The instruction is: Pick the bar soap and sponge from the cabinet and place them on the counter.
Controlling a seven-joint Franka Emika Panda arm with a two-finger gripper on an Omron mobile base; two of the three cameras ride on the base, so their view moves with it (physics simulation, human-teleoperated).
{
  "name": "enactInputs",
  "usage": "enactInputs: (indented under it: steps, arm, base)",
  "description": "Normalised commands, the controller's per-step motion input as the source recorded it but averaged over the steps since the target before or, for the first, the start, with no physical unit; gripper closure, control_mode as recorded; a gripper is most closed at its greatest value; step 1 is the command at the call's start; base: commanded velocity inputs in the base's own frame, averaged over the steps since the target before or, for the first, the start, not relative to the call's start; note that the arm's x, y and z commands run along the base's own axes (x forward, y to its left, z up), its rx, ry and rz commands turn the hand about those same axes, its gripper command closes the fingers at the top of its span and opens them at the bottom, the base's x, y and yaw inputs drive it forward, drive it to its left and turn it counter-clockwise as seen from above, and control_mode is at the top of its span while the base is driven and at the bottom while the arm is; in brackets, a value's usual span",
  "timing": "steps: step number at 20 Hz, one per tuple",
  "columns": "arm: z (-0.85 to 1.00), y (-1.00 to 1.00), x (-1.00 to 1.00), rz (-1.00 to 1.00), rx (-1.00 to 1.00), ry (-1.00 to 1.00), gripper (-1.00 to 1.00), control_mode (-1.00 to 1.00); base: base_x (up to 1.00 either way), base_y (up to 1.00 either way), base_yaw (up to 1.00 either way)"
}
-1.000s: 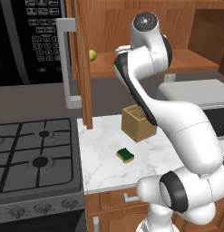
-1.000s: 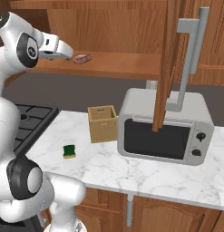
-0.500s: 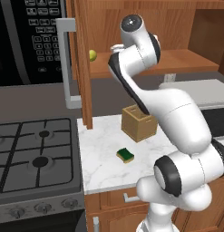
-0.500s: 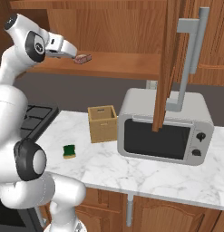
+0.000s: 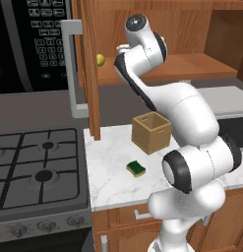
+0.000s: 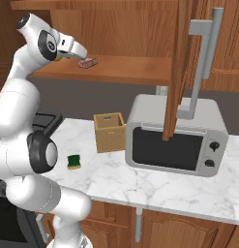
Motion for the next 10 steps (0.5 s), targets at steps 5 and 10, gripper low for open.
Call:
enactInputs:
  steps: [5,10]
  arm:
    - [-0.03,0.00,0.42,0.00,0.02,0.03,-1.00,-1.00]
    - [-0.12,0.06,0.29,0.00,0.00,0.03,-1.00,-1.00]
  base:
    - [0.00,0.00,0.00]
    - [0.00,0.00,0.00]
